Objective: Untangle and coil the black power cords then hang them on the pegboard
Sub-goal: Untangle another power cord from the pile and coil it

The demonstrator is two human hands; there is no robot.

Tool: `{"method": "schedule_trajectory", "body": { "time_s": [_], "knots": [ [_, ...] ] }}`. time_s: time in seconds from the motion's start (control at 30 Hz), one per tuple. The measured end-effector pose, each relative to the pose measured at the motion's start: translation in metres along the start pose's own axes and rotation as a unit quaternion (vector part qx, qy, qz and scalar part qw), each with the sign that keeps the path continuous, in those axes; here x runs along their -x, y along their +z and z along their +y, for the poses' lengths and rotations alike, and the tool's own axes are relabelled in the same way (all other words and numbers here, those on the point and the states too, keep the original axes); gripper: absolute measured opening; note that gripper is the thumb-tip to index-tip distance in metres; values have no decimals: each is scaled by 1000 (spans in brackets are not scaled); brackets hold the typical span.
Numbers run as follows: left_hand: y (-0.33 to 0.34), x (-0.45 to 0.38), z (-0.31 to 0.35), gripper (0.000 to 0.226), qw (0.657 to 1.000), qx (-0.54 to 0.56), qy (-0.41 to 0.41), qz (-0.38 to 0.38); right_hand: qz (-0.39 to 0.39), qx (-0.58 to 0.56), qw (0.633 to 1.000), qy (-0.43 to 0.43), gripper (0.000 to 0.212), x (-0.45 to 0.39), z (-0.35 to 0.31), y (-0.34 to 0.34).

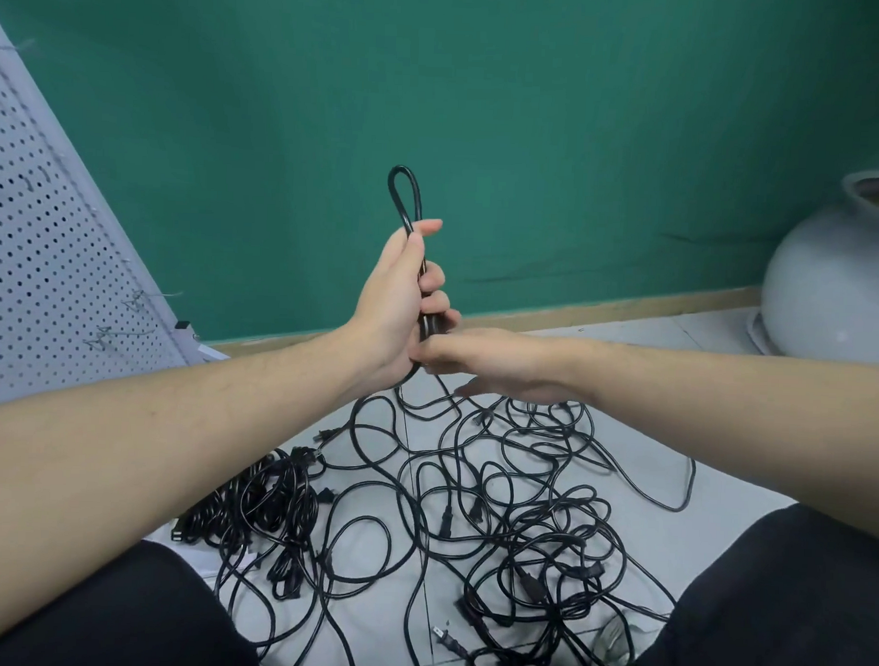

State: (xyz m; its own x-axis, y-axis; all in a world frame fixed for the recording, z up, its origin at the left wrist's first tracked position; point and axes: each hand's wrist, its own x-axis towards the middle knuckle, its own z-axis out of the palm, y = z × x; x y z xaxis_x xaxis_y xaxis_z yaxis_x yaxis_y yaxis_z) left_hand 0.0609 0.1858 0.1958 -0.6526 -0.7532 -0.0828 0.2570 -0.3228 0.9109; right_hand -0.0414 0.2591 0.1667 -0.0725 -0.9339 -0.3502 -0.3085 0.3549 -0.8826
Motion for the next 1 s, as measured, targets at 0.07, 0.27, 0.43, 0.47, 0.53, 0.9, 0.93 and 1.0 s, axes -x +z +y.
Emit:
{"method": "schedule_trajectory", "body": {
  "time_s": [0.07,0.27,0.43,0.47,0.53,0.9,0.93,1.0],
  "knots": [
    [1,2,5,23,1000,9,-17,-7,-26,-15,999,-13,32,-1,-2,3],
    [5,5,13,23,999,8,-27,-32,-117,-110,985,-63,25,6,-2,8],
    [-9,-3,23,21,998,-1,-55,-34,-126,-12,989,-77,31,6,-2,13],
    [-14,-4,25,20,997,-2,-63,-34,-114,29,990,-81,35,5,1,11],
    [-26,-7,30,21,996,1,-79,-36,-91,101,988,-79,40,5,7,4],
    [-74,-11,22,18,972,-218,-89,-6,-22,177,983,-51,17,10,32,-48],
    [-75,-10,20,20,961,-263,-80,-11,-5,190,980,-58,16,8,33,-49],
    [-73,-7,16,30,939,-339,-55,-26,46,216,970,-99,13,6,30,-48]
  ]
}}
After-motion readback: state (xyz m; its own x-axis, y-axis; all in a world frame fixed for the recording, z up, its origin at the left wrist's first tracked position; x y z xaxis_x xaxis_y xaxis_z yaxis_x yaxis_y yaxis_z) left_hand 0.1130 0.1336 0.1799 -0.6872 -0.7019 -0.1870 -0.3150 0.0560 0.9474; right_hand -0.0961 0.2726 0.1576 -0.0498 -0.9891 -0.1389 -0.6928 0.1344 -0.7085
